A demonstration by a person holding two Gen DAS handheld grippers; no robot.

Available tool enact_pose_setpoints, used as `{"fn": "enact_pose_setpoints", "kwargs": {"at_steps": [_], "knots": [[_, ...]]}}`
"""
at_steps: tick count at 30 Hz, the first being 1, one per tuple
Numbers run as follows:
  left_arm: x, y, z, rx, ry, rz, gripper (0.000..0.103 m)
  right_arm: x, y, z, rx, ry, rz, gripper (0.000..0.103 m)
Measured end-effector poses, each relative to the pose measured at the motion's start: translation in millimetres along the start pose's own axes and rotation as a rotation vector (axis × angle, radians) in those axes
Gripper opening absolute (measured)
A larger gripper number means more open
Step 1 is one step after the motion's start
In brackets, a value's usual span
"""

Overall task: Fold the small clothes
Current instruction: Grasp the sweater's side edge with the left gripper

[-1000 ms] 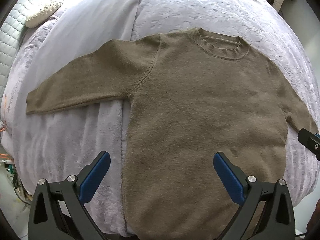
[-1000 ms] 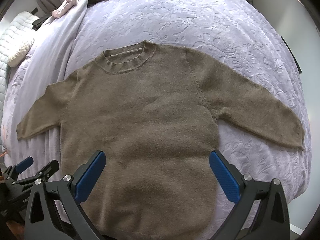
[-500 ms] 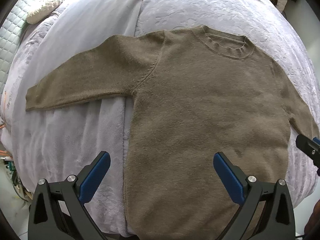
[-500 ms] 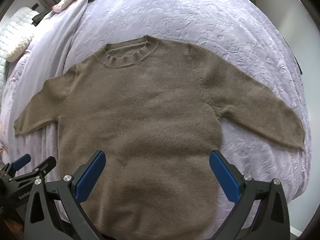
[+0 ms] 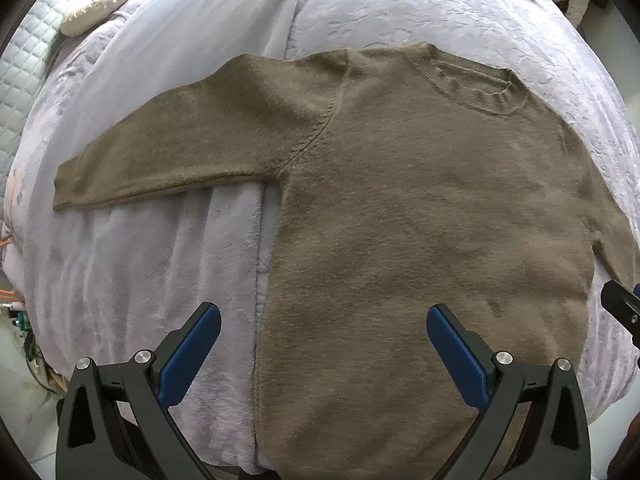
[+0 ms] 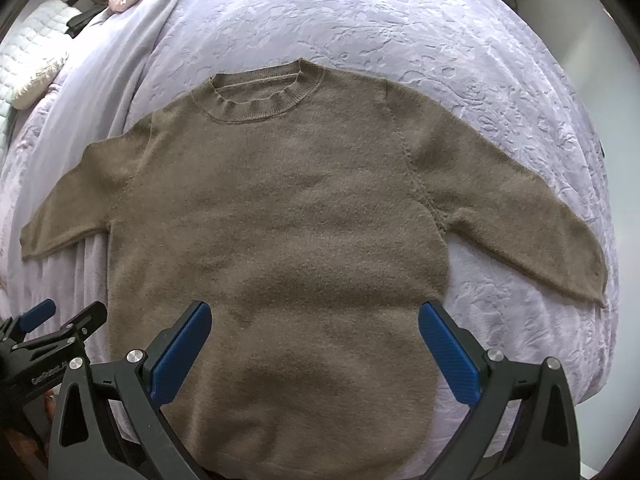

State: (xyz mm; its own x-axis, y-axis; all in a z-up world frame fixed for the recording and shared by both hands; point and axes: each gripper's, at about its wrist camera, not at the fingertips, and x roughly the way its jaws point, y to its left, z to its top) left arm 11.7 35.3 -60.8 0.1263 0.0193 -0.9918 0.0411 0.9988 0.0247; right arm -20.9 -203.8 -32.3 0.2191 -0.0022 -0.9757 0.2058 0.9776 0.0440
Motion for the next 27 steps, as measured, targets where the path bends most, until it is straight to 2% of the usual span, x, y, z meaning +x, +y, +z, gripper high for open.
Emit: {"fn": "enact_pose_setpoints", "kwargs": {"at_steps": [4,8,10,11,15,19,22,24,26,27], "knots": [[8,12,0,-0.03,0.012,-0.033,0.103,2,6,1,-0.015,0.001,-0.005,0.103],[26,46,1,-0.121,0.051,-0.15,0.103,2,18,1,-0.04,0.002,0.007,0.103],[27,82,3,-0.226,-0.002,-0.234,0.103,2,29,0,-0.064,0.001,0.007,0.103],[25,106,6,-0.284,-0.058,-0.27,0.103,3,36,-1,-0.079,-0.001,0.01,0.103],[24,186,18,-0.445,-0.225,-0.355,0.103,4,64,-5,-0.131,-0.006,0.05,0.103],[46,284,26,-0.681,-0.347,-0.425,0.103,8,94,-9,-0.169,-0.001,0.091,0.103],[73,331,25,-0.802,-0.366,-0.441,0.103,13,114,-14,-0.201,0.011,0.105,0.103],[99,356,23,-0.896,-0.351,-0.519,0.103,17,125,-18,-0.218,0.024,0.111,0.103],[113,365,22,-0.944,-0.349,-0.571,0.1,21,136,-22,-0.238,0.033,0.107,0.103],[117,366,21,-0.957,-0.356,-0.573,0.099,23,139,-24,-0.244,0.035,0.102,0.103]]}}
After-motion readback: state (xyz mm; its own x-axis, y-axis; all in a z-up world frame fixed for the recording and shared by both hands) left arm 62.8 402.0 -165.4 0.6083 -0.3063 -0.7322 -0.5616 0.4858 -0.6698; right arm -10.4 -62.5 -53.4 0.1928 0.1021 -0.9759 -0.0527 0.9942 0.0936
